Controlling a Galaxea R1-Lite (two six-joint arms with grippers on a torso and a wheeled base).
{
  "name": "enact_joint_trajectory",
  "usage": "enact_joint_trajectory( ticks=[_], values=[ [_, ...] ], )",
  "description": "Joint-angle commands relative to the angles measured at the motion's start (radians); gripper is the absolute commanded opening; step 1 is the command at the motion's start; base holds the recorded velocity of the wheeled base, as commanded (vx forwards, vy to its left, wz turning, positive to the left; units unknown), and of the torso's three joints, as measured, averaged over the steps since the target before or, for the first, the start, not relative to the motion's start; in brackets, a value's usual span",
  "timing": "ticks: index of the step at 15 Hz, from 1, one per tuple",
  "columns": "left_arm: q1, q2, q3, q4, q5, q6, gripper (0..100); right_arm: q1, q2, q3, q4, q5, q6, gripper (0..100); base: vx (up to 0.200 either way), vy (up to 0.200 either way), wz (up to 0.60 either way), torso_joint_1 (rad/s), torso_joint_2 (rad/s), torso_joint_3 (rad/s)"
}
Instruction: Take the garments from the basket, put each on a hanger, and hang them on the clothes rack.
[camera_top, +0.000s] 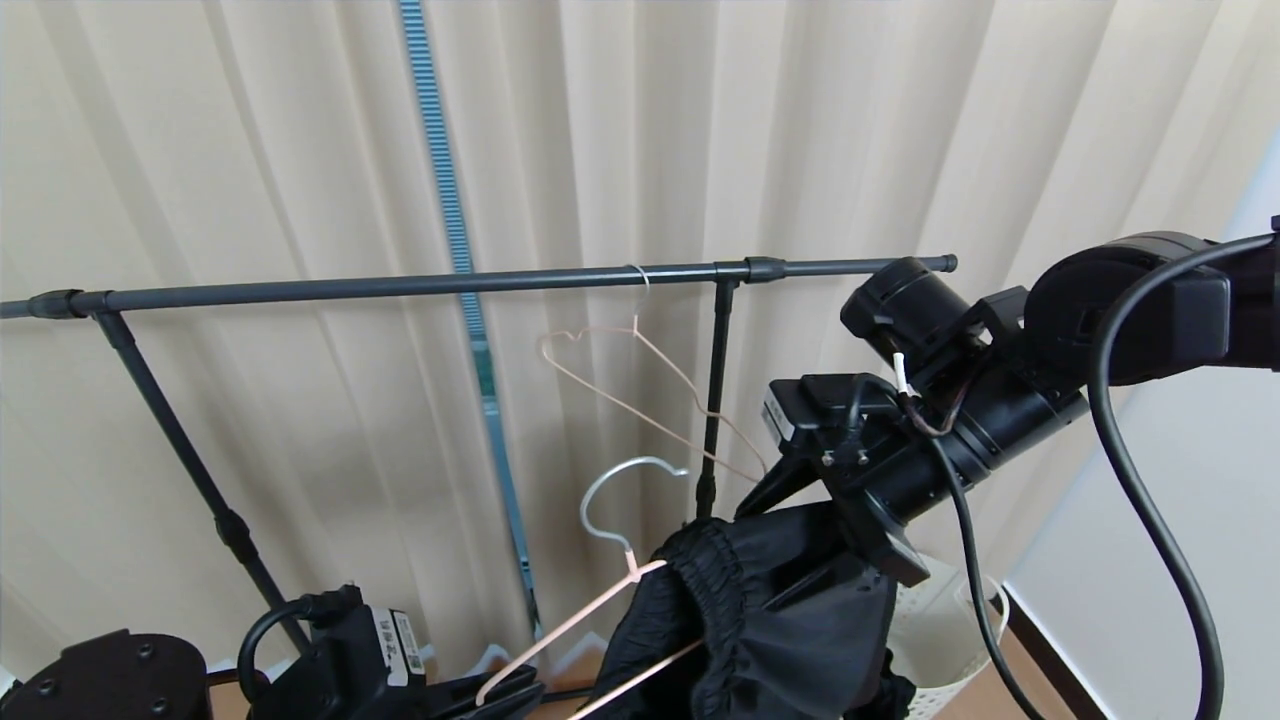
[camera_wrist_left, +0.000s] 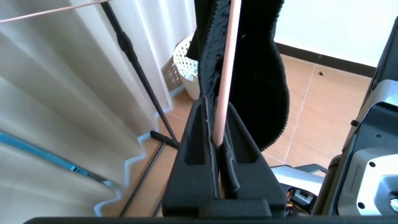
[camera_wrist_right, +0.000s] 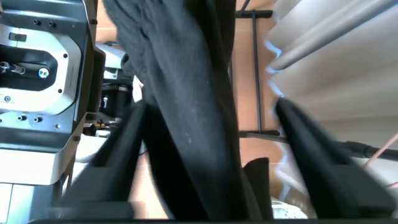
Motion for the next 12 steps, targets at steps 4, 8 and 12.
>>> enact_joint_trajectory(
  ticks=[4,8,12],
  values=[
    [0.002,-0.003,0.0,0.002,0.0,-0.006,0,0.02,-0.02,0.003,0.0,0.002,0.0,0,0.0,0.0,0.0,0.0,0.0,0.0],
    [0.009,0.014,0.0,0.0,0.002,-0.009,0,0.02,-0.033,0.003,0.002,0.0,0.0,0,0.0,0.0,0.0,0.0,0.0,0.0],
    [0.031,0.032,0.0,-0.001,0.002,-0.01,100,0.02,-0.046,0.012,-0.001,-0.003,0.0,0,0.0,0.0,0.0,0.0,0.0,0.0]
  ],
)
